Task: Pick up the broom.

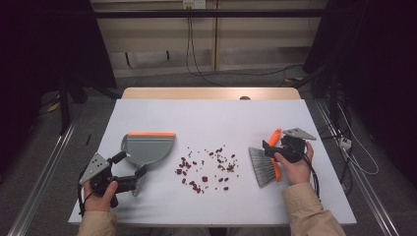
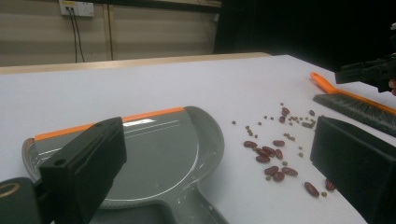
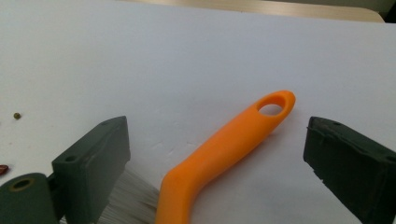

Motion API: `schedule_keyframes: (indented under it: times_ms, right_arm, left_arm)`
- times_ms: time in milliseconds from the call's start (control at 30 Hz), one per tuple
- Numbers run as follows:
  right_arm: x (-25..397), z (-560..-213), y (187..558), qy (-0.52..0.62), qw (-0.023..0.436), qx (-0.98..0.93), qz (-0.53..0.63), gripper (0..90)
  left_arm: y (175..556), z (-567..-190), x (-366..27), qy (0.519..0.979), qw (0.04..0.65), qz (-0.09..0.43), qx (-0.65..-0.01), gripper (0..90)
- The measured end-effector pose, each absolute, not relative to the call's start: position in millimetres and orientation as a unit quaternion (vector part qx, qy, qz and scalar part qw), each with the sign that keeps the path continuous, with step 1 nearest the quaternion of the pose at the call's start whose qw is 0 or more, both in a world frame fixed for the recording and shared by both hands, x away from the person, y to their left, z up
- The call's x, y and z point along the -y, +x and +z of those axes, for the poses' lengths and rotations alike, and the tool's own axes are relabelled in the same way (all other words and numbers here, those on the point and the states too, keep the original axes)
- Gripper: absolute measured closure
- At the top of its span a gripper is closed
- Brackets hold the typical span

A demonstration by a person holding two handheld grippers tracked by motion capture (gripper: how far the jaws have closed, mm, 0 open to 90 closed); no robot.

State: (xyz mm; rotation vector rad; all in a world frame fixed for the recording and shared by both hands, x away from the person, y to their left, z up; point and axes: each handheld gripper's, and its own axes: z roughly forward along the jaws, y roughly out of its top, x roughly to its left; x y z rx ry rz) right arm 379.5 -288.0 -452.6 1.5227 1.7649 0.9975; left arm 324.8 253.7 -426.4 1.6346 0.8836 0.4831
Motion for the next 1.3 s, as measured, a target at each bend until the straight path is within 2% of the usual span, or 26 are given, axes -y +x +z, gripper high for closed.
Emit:
schedule_keyframes:
  times_ms: [167, 300, 400, 633, 867, 1167, 1300]
  right_arm:
    - [287.2, -458.4, 383.4, 0.583, 0.282, -0.67, 0.362, 19.7]
    - [285.9, -459.6, 384.3, 0.584, 0.289, -0.675, 0.348, 25.7]
    - [284.6, -458.1, 386.1, 0.59, 0.274, -0.676, 0.347, 30.3]
    - [281.1, -460.7, 389.3, 0.592, 0.277, -0.682, 0.328, 34.7]
    - [278.9, -463.6, 390.9, 0.597, 0.265, -0.692, 0.308, 40.1]
    - [276.3, -460.3, 390.0, 0.608, 0.243, -0.695, 0.295, 42.3]
    - [272.9, -458.1, 390.1, 0.603, 0.238, -0.705, 0.287, 49.3]
  left_arm:
    - [325.3, -427.0, -253.2, 0.699, 0.574, 0.205, -0.375, 3.4]
    - [325.4, -427.2, -252.6, 0.699, 0.573, 0.204, -0.376, 3.4]
    - [325.5, -427.5, -252.7, 0.7, 0.572, 0.203, -0.377, 3.3]
    - [325.7, -428.0, -252.3, 0.701, 0.571, 0.201, -0.377, 3.4]
    - [326.3, -428.6, -252.1, 0.701, 0.571, 0.201, -0.377, 3.3]
    - [325.9, -428.2, -252.5, 0.7, 0.571, 0.201, -0.379, 3.4]
    - [326.4, -428.4, -252.2, 0.702, 0.571, 0.2, -0.377, 3.4]
